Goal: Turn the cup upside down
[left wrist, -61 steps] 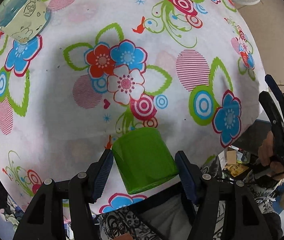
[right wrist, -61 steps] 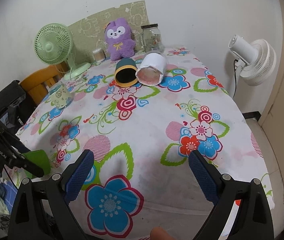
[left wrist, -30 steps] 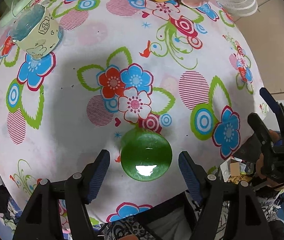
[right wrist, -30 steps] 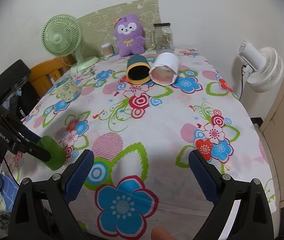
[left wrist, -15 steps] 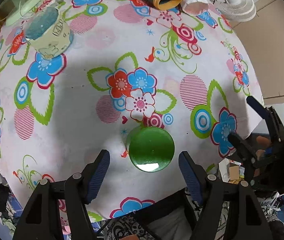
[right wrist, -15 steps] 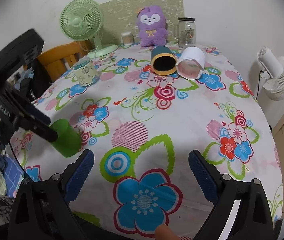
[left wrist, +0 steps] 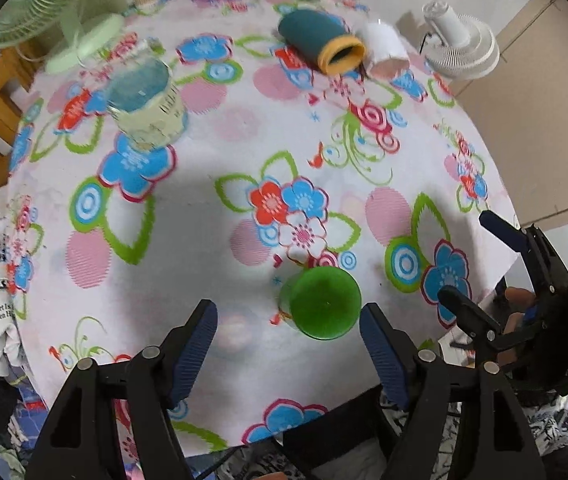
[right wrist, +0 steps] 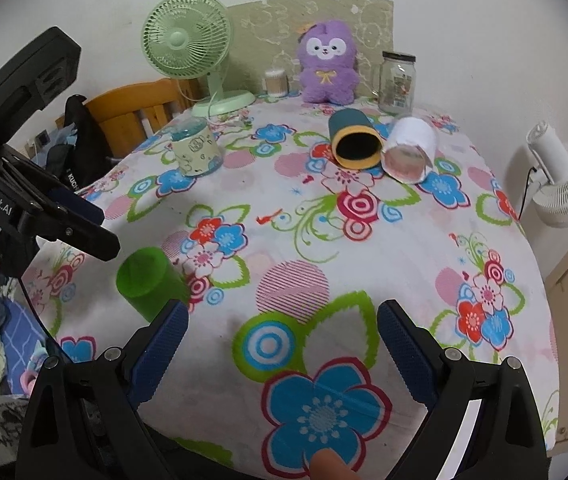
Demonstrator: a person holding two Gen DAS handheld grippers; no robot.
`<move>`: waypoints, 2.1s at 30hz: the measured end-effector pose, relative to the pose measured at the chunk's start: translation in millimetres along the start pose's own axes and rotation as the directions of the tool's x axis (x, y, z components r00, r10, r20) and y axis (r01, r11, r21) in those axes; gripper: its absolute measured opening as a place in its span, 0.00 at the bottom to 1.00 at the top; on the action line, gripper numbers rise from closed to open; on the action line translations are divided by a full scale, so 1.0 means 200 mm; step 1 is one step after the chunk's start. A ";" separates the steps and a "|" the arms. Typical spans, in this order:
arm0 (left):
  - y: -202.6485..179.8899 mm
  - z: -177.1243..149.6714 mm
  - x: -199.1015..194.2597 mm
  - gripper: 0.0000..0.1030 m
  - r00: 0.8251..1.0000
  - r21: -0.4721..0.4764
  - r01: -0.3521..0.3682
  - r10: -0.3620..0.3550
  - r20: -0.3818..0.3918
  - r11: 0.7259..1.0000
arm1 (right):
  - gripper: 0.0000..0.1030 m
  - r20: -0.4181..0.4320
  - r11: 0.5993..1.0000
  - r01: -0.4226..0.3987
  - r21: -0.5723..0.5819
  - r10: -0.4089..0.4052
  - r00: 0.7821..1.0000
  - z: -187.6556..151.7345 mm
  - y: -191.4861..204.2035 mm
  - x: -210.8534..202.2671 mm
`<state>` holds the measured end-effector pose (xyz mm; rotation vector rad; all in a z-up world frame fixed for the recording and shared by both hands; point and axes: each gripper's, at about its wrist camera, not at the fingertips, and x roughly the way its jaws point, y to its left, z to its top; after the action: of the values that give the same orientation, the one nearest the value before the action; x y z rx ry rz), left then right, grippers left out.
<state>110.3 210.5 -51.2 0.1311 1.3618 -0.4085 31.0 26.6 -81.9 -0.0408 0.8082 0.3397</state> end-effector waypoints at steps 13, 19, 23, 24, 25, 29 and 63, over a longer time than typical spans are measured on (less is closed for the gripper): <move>0.08 -0.12 -0.20 0.92 0.962 -0.036 -0.049 0.057 0.267 0.998 | 0.94 0.043 0.999 0.002 -0.053 0.000 0.999 0.13 0.16 -0.03; 0.13 -0.17 -0.27 0.93 0.938 -0.088 -0.010 0.040 0.344 0.996 | 0.94 0.067 0.998 -0.006 -0.065 0.010 0.998 0.18 0.23 -0.05; 0.17 -0.20 -0.32 0.96 0.913 -0.125 0.008 0.044 0.406 0.992 | 0.94 0.084 0.998 -0.018 -0.065 0.024 0.996 0.20 0.28 -0.07; 0.17 -0.21 -0.33 0.96 0.906 -0.130 0.001 0.054 0.419 0.992 | 0.94 0.092 0.998 -0.019 -0.067 0.025 0.995 0.21 0.30 -0.08; 0.18 -0.22 -0.34 0.96 0.895 -0.136 -0.012 0.071 0.440 0.991 | 0.94 0.098 0.997 -0.019 -0.069 0.026 0.995 0.22 0.31 -0.09; 0.19 -0.27 -0.38 0.97 0.852 -0.162 -0.045 0.122 0.509 0.986 | 0.94 0.137 0.998 -0.010 -0.065 0.019 0.990 0.25 0.36 -0.13; 0.14 -0.57 -0.56 0.99 0.540 -0.365 -0.077 0.347 0.767 0.928 | 0.94 0.387 0.995 0.081 -0.057 -0.052 0.920 0.35 0.57 -0.48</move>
<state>-1.5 295.7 28.4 -0.1377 0.4228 -0.0134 -17.5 117.9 45.3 -0.0663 0.4016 0.2997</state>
